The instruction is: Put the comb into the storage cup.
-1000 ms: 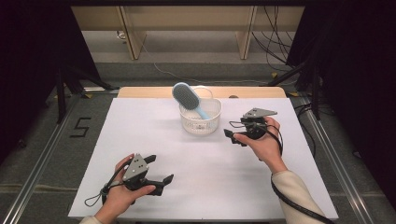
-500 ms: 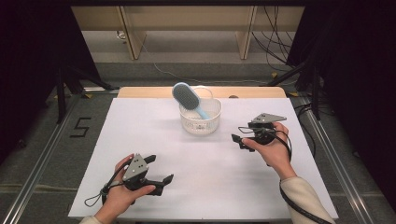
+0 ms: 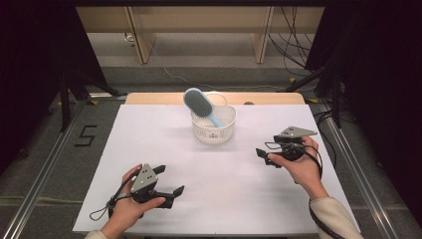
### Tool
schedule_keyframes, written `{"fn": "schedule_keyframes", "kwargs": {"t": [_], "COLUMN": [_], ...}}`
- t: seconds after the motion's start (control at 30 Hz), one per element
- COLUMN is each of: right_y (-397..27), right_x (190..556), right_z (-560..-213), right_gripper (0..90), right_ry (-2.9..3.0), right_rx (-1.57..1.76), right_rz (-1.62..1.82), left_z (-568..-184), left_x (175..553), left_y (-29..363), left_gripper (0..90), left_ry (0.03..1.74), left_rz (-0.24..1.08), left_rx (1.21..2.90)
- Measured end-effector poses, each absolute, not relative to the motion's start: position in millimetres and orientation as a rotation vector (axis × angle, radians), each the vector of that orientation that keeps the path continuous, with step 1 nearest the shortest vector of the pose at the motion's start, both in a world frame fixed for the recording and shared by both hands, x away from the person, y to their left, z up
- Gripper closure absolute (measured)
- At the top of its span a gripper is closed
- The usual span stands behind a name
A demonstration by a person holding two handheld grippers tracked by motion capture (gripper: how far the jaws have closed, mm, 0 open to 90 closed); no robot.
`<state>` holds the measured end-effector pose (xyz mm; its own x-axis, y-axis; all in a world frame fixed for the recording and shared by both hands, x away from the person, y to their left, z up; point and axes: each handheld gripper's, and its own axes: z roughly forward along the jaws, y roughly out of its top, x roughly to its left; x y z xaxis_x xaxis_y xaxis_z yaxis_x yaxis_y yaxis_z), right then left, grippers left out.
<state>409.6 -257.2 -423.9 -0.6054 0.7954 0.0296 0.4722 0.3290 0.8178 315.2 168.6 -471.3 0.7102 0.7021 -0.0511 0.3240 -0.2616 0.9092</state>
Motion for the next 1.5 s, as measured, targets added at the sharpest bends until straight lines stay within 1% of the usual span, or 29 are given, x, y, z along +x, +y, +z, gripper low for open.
{"fn": "schedule_keyframes", "kwargs": {"t": [0.77, 1.5], "right_y": [-291.7, -310.9], "right_x": [377.9, 348.6], "right_z": [-432.3, -449.2], "right_gripper": [15.5, 15.7], "right_ry": [2.172, 2.141], "right_rx": [1.149, 1.161], "right_rz": [1.182, 1.204], "left_z": [-471.1, -470.8], "left_x": [315.6, 316.3], "left_y": [169.6, 171.1], "left_gripper": [6.1, 6.1], "left_ry": [0.812, 0.812], "left_rz": [0.464, 0.474], "left_rx": [1.858, 1.861]}}
